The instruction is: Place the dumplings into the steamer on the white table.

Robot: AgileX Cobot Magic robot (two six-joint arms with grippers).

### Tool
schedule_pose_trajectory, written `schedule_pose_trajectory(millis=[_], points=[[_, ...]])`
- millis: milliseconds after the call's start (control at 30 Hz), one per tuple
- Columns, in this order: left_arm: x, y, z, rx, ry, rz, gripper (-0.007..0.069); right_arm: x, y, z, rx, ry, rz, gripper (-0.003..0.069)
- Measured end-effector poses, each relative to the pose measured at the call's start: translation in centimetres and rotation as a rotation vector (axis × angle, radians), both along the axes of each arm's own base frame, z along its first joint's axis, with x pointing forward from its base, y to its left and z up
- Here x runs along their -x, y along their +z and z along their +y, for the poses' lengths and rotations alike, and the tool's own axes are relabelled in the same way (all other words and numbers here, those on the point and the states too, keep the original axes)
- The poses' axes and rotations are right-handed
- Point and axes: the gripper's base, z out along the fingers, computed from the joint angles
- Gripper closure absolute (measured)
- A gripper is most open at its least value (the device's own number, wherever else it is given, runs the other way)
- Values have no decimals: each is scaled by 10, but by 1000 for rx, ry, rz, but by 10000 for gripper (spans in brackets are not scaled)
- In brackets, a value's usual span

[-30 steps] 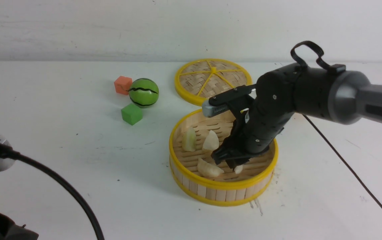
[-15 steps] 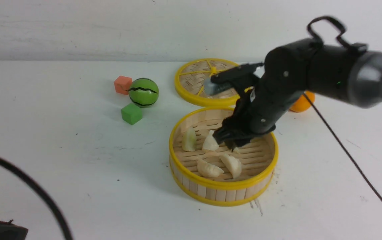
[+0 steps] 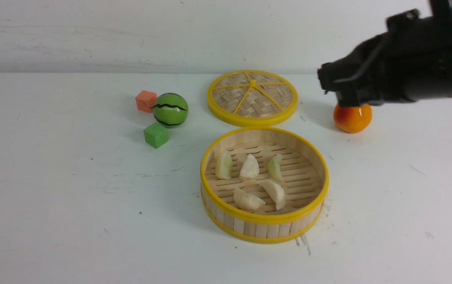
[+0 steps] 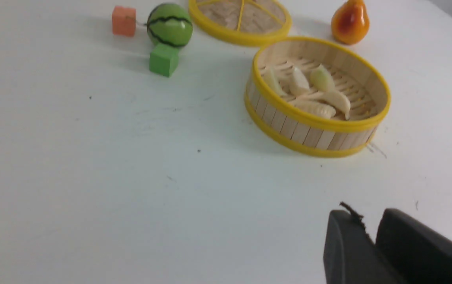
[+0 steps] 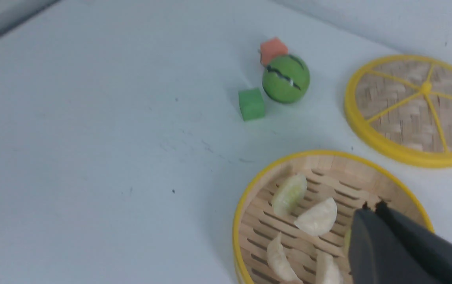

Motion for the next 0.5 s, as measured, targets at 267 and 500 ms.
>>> schedule_pose_trajectory(millis=[267,500], points=[[-5,-7,-3,20,-4,-42,505,64,-5,-41,-218,-73,-204,681],[-9,-18,-5,0,-3,-12,499,98,-2,-63,-294,-95,-321,678]])
